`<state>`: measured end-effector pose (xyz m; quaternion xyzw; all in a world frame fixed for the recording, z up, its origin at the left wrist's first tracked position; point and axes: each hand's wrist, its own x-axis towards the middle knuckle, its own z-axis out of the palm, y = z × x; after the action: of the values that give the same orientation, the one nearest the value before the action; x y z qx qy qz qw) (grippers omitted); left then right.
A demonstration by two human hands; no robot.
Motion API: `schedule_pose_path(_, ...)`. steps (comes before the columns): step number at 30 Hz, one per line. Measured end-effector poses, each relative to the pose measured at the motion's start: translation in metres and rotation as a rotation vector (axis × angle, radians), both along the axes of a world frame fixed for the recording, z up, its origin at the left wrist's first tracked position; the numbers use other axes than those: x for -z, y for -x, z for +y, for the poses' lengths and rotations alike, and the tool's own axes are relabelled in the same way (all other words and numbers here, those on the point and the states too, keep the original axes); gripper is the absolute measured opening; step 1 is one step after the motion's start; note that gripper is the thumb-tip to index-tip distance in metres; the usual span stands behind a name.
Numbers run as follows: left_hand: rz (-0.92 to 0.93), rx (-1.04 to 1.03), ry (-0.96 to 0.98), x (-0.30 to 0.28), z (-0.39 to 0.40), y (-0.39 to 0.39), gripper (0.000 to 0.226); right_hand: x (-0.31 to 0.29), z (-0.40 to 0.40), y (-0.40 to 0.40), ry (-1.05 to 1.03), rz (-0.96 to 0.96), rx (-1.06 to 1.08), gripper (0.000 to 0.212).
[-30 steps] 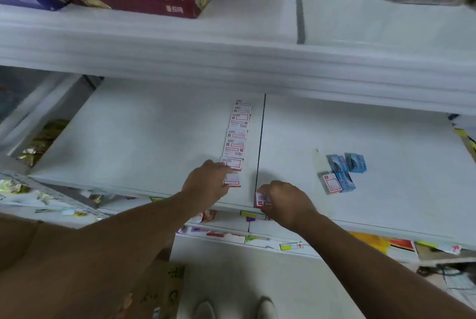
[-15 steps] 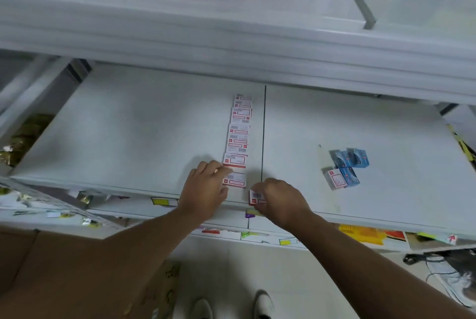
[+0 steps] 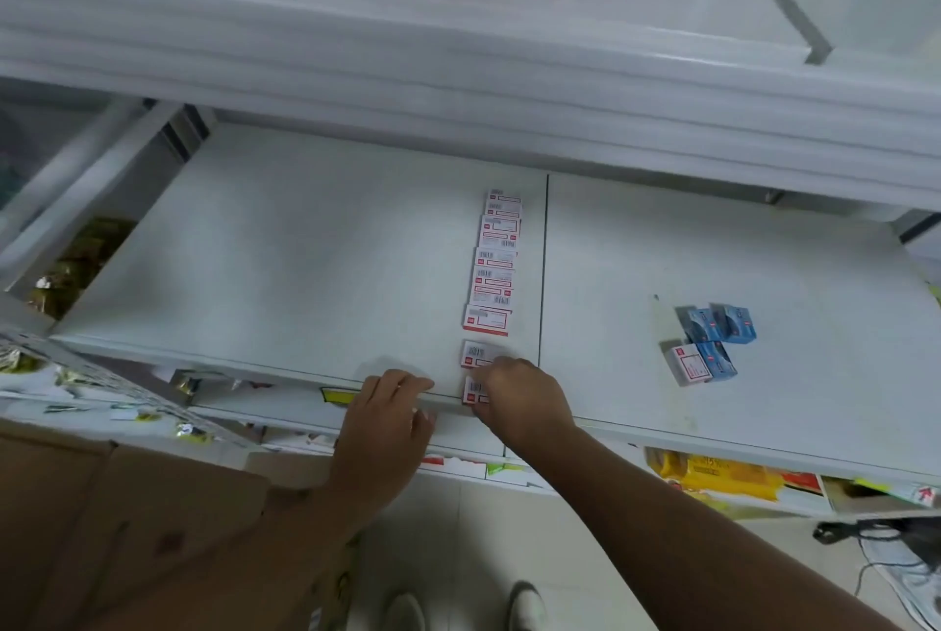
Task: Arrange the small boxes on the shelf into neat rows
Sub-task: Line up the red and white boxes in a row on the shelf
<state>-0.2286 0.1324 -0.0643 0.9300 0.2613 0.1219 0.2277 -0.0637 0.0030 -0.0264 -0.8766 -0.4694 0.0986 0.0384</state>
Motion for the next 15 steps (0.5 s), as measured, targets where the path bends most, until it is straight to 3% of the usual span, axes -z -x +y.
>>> schedule_pose_path(7, -0.087, -0.016, 0.0, 0.006, -0.016, 0.001, 0.023, 0.013, 0.004, 0.009, -0.021, -0.05, 0.017, 0.041)
schedule_pose_path(15, -0.12, -0.125, 0.13, 0.006, -0.029, -0.001, 0.027, 0.006, -0.025, 0.016, -0.188, -0.063, 0.179, 0.026)
